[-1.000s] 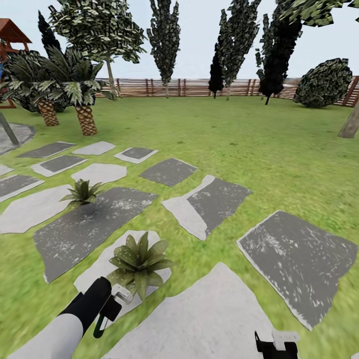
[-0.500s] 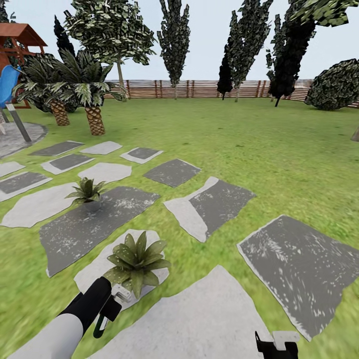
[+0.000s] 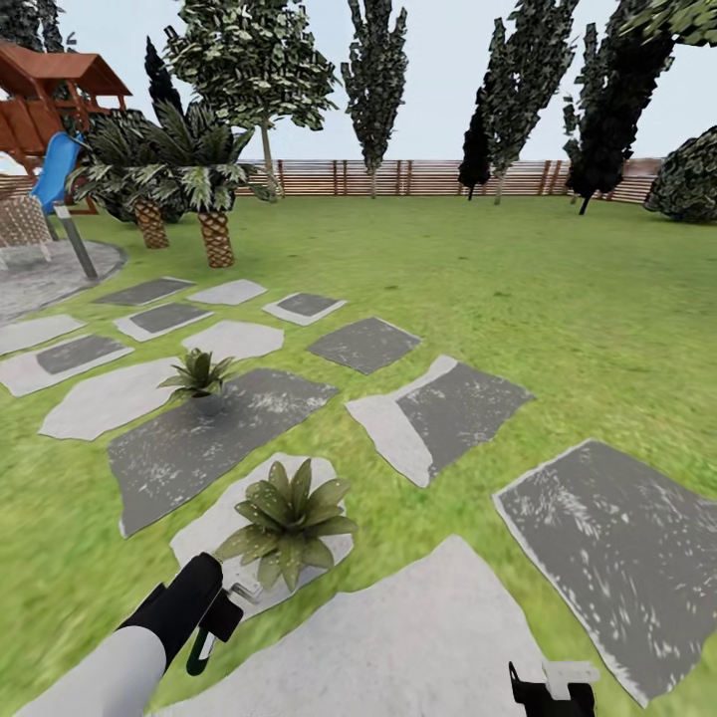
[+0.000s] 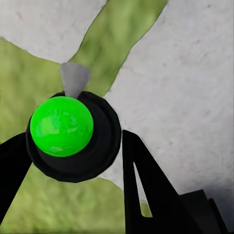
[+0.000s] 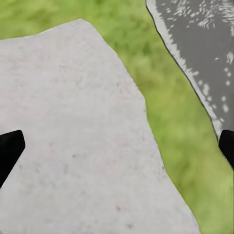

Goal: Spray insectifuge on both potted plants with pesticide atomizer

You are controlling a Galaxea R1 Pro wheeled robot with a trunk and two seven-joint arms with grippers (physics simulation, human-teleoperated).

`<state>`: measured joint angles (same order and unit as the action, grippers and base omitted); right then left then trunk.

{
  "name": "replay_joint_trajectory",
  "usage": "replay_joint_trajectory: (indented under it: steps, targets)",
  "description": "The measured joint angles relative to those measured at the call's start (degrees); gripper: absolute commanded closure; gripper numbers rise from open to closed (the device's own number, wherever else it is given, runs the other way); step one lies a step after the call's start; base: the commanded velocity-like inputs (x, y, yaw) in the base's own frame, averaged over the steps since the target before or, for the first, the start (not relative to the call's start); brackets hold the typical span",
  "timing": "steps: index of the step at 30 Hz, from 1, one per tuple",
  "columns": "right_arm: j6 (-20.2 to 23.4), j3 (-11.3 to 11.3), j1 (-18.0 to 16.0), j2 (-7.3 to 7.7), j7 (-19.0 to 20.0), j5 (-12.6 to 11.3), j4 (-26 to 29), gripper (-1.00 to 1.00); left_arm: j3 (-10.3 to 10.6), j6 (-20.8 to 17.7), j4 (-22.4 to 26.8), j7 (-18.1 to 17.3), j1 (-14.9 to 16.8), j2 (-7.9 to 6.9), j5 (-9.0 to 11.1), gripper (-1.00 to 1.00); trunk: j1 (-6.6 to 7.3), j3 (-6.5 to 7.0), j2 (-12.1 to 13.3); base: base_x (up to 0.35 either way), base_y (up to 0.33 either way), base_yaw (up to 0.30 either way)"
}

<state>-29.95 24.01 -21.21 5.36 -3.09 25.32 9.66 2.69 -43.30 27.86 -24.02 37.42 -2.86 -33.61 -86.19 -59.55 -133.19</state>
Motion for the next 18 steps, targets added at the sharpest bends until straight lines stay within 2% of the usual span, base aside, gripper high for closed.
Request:
replay_joint_trajectory:
  steps: [7, 11, 18]
  targets:
    - [0.00, 0.00, -0.01, 0.00, -0.02, 0.00, 0.00, -1.00, -0.01, 0.01, -0.09, 0.00, 0.00, 0.00, 0.04, 1.00, 0.00, 0.00, 0.00, 0.000, 0.000, 0.253]
    - [0.00, -0.01, 0.02, 0.00, -0.02, 0.00, 0.03, -1.00, 0.01, 0.02, -0.09, 0.00, 0.01, 0.07, 0.01, 1.00, 0.00, 0.00, 0.00, 0.000, -0.050, 0.052]
    - [-0.01, 0.00, 0.00, 0.01, 0.00, 0.00, 0.04, -1.00, 0.01, 0.06, -0.12, 0.00, 0.01, 0.06, 0.02, 1.00, 0.01, 0.00, 0.00, 0.043, -0.243, 0.003]
